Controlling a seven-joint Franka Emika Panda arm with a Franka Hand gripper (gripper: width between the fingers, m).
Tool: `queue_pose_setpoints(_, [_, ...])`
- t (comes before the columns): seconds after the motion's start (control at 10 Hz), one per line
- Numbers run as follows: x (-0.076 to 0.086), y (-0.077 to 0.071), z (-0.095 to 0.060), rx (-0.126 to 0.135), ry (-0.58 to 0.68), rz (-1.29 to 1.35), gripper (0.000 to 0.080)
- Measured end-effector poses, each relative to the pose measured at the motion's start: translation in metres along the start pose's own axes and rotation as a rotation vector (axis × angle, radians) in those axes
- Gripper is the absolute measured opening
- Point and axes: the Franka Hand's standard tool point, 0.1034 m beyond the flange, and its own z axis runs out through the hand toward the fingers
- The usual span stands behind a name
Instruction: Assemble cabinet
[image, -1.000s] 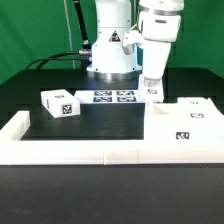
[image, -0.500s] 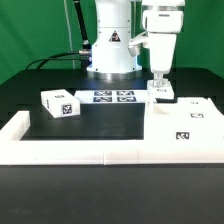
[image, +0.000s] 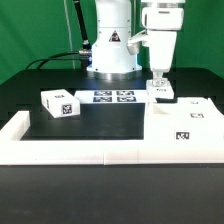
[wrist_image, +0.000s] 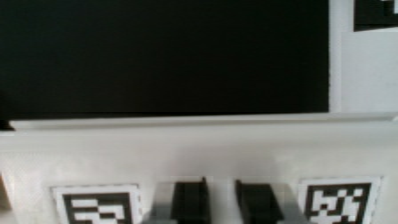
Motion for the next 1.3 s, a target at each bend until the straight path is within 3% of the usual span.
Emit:
queue_pose_setpoints(0.3, [0.005,-0.002,0.001,-0.028,0.026,0.004,0.007])
queue_pose_setpoints(0.8, [0.001,0.024,0.003,-0.024,0.02,-0.011,0.007])
queue_pose_setpoints(1.3, [0.005,0.023,0.004,-0.044,0.039,-0.003,0.007])
